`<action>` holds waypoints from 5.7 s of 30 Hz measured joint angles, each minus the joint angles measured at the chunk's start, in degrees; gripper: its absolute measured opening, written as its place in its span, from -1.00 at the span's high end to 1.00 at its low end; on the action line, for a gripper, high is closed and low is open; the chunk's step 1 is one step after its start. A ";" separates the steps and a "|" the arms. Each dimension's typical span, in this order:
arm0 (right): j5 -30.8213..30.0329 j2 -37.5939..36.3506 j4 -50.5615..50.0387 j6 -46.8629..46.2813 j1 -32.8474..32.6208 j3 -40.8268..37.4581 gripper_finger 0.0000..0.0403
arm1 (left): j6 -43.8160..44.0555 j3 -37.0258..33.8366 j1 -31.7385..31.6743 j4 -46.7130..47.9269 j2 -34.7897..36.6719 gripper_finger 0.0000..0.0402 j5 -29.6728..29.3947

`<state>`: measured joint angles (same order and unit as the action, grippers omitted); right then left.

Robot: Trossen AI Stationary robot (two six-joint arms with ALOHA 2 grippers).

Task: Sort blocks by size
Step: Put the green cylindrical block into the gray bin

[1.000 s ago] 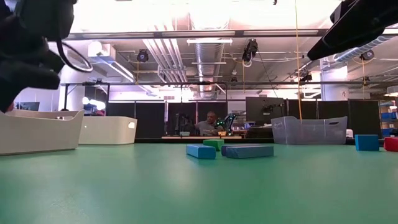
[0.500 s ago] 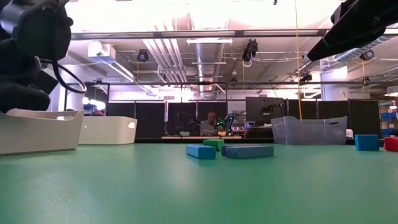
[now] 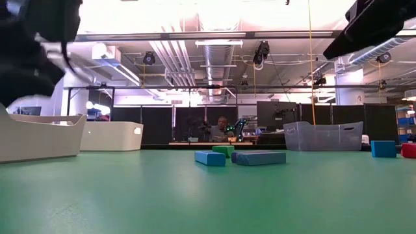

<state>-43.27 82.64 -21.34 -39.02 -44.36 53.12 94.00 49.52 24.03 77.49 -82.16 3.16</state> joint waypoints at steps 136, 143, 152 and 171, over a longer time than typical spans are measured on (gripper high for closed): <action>12.56 -1.40 50.05 43.48 3.31 -5.01 0.39 | -110.09 22.78 9.67 -132.53 -38.61 -0.32 -47.53; 11.56 -0.73 51.73 44.42 3.43 -5.01 0.39 | -109.98 27.00 9.61 -127.46 -39.63 -0.22 -47.49; 11.65 -0.78 51.39 44.66 3.37 -5.03 0.39 | -108.90 26.39 9.61 -126.93 -39.07 0.45 -47.61; 5.54 -4.18 24.61 22.06 2.35 -5.03 -0.77 | -24.86 36.07 10.05 -4.83 -20.00 0.45 -34.99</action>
<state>-37.73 78.46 3.27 -16.96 -42.01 48.10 69.14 85.59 34.08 72.66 -102.16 -31.83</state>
